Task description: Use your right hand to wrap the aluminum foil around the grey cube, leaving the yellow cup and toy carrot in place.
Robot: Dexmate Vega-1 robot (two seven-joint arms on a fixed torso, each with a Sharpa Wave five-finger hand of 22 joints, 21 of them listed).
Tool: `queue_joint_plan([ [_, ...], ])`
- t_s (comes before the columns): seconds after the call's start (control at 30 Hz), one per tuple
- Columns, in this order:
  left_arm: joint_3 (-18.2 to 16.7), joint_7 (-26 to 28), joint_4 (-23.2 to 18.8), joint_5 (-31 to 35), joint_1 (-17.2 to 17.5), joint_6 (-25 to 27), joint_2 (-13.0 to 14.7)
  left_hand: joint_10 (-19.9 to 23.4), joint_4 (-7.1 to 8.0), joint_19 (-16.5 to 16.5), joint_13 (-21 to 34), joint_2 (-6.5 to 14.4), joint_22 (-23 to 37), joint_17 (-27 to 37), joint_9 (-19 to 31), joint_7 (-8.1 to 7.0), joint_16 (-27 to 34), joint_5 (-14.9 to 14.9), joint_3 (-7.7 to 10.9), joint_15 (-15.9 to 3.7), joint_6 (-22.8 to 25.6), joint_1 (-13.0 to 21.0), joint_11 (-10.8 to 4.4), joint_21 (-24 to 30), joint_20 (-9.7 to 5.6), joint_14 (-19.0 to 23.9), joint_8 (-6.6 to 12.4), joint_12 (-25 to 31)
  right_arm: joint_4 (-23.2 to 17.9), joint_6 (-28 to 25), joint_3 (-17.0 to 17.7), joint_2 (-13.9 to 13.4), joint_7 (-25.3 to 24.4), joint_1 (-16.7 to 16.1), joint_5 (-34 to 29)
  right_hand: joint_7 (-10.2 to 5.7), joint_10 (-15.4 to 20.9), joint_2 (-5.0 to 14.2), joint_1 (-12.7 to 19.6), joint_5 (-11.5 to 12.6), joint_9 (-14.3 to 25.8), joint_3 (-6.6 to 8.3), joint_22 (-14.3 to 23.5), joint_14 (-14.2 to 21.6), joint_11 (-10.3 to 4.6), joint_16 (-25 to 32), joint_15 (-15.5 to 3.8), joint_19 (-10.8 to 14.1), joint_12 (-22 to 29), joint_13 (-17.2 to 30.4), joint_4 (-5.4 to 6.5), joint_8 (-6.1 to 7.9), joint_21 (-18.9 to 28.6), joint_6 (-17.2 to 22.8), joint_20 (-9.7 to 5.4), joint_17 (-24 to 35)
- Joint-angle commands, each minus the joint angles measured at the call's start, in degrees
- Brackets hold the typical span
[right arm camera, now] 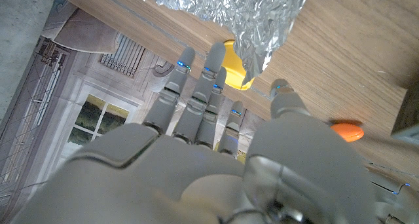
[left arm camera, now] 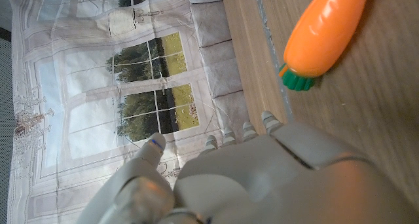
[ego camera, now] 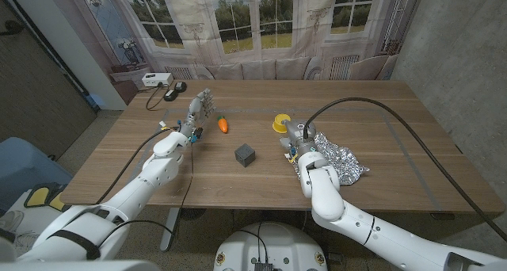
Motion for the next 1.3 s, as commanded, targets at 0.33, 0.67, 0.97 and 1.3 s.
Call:
queue_joint_plan([
  [0.33,-0.8,-0.3,0.95,-0.62,-0.31,-0.27,0.07,-6.13,-0.13,-1.55,0.11,0.38,0.17,0.29,0.32,-0.36,-0.09,0.27,-0.46,0.36,-6.31,0.28,0.08,-0.14,0.57,-4.25,-0.25,0.04,7.59,1.19,0.53,3.33,-6.11,1.42,2.9,1.17,5.01,2.12,6.89,0.94,-0.23,3.36,0.2,4.18,-1.18,0.41,-3.64,2.94,1.69,-1.15,-0.29,1.71,1.99,6.24,-1.57,0.47],
  [0.67,-0.75,-0.57,1.41,-0.49,-0.78,-0.29,0.04,-6.09,-0.14,-1.72,0.13,0.39,0.18,0.3,0.32,-0.38,-0.15,0.26,-0.52,0.32,-6.28,0.26,0.17,-0.22,0.64,-4.35,-0.24,0.04,6.98,1.26,-0.56,2.2,-5.72,2.24,4.79,2.73,12.82,4.1,15.49,-0.12,-0.52,5.97,0.46,8.43,-2.62,3.38,-5.12,4.12,4.93,-1.22,-1.4,3.04,3.52,13.8,-2.77,3.73],
  [0.97,-0.72,-0.76,1.57,-0.48,-0.91,-0.31,-0.01,-6.15,-0.14,-1.7,0.14,0.44,0.19,0.31,0.33,-0.3,-0.17,0.26,-0.57,0.29,-6.24,0.25,0.3,-0.22,0.6,-4.36,-0.22,0.0,5.64,1.32,-1.13,1.23,-6.89,2.0,4.94,2.73,17.99,5.5,29.35,-3.22,-0.59,8.87,1.13,11.48,-4.2,6.84,-7.14,3.43,9.68,1.86,-1.15,2.03,5.39,17.07,-5.53,9.12],
  [1.3,-0.65,-0.83,1.12,-0.41,-0.81,-0.3,0.06,-6.29,-0.12,-1.7,0.15,0.52,0.2,0.33,0.33,-0.3,-0.2,0.27,-0.62,0.25,-6.24,0.24,0.24,-0.23,0.5,-4.44,-0.22,-0.07,2.89,3.11,0.53,-0.49,-12.26,0.06,6.69,4.23,18.36,5.35,35.81,-5.7,-0.06,5.23,3.26,15.84,-2.8,12.06,-7.4,5.11,9.46,0.9,-0.03,2.12,10.41,23.7,-12.27,14.94],
])
